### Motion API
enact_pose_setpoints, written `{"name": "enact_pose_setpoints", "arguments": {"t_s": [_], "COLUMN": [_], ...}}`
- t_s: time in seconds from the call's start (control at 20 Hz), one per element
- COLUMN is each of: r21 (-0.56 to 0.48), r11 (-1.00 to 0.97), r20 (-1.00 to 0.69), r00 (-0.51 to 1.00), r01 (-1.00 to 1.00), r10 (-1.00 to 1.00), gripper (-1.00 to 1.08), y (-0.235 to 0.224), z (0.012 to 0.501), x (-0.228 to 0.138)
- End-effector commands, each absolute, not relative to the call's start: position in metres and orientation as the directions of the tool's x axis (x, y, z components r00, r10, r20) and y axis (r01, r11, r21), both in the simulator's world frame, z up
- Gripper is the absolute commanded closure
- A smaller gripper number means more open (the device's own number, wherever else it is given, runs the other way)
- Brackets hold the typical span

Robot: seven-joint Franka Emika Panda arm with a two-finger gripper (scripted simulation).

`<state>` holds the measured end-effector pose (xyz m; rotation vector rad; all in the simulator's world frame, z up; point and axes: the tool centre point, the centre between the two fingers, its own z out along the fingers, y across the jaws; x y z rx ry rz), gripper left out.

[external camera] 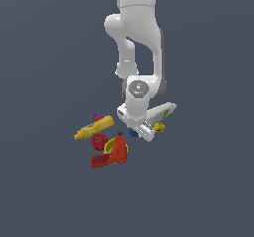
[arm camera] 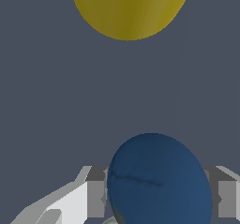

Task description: Pick up a designated object from a clutter of objects.

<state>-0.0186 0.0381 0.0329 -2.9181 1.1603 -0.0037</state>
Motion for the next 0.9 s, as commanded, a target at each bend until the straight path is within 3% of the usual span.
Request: {"name": "enact_pose_setpoints", "arguments": {"t_s": [0.0, 0.45, 0.85], "r21": [0.0, -0.002, -0.002], "r11": [-0.727, -0.727, -0.727], "r20": [0.0, 0.001, 0.001], "r00": [0.727, 0.727, 0.727], "r01": [-0.687, -0.687, -0.687], "r10": [-0.687, -0.687, -0.687], "gripper": [1.08, 1.08, 1.08], "y": [0.038, 0.038, 0.037], "z": [0.032, 0.049, 0.096], "x": [-0.019, -0.013, 0.004]}}
